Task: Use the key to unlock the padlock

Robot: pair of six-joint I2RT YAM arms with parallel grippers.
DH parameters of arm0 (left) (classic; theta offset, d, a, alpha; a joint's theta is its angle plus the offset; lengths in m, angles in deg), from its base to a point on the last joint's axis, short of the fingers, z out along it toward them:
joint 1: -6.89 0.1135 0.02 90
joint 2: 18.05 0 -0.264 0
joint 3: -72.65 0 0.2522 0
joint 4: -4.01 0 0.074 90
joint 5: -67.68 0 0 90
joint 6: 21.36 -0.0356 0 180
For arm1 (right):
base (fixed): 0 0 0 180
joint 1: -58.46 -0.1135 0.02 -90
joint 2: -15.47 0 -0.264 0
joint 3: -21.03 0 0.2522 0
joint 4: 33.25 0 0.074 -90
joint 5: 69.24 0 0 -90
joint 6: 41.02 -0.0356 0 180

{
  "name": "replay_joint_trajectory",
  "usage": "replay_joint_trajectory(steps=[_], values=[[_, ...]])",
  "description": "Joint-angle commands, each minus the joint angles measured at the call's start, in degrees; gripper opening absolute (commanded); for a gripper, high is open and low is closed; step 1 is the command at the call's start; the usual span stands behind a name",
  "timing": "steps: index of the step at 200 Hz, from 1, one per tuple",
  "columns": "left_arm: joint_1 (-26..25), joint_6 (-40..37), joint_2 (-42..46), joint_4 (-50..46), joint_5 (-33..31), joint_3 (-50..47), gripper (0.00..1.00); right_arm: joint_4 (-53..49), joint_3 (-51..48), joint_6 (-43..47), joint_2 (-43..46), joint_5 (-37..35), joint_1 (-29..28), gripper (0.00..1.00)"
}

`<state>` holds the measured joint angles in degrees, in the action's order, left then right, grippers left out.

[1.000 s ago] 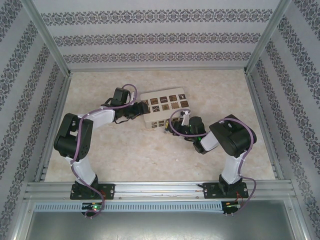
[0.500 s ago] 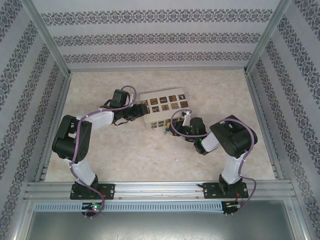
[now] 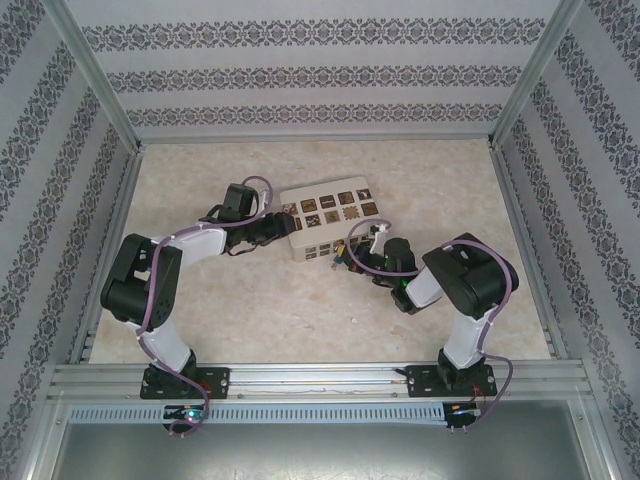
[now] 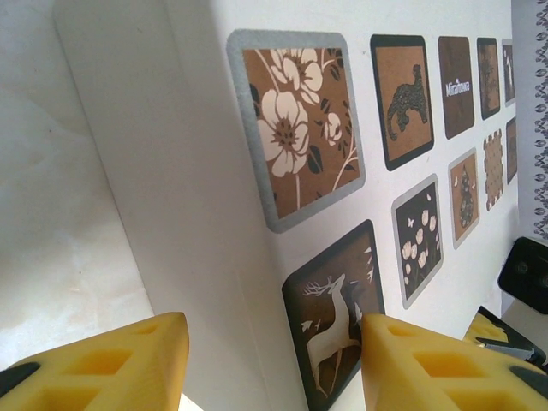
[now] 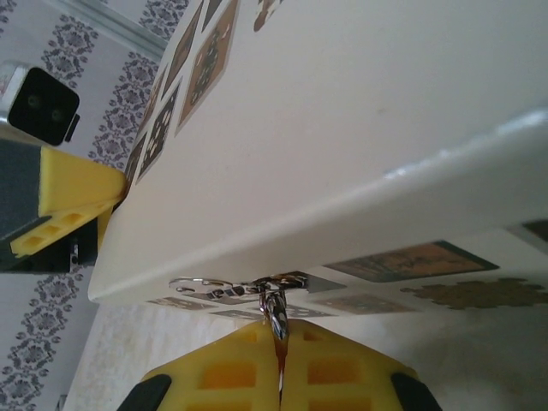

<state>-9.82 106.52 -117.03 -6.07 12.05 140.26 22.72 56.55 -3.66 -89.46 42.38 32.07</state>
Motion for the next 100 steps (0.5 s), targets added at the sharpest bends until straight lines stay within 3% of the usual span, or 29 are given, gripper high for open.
replay_joint_trajectory(steps=[1, 100], values=[[-0.7, -1.0, -1.6, -5.5, -3.1, -3.4, 0.53, 3.0, -1.1, -5.1, 1.5, -4.5, 0.8, 0.0], [-1.5, 1.1, -0.8, -2.4, -3.3, -7.2, 0.53, 3.2, -0.1, -12.0, 1.7, -9.8, -0.6, 0.0]])
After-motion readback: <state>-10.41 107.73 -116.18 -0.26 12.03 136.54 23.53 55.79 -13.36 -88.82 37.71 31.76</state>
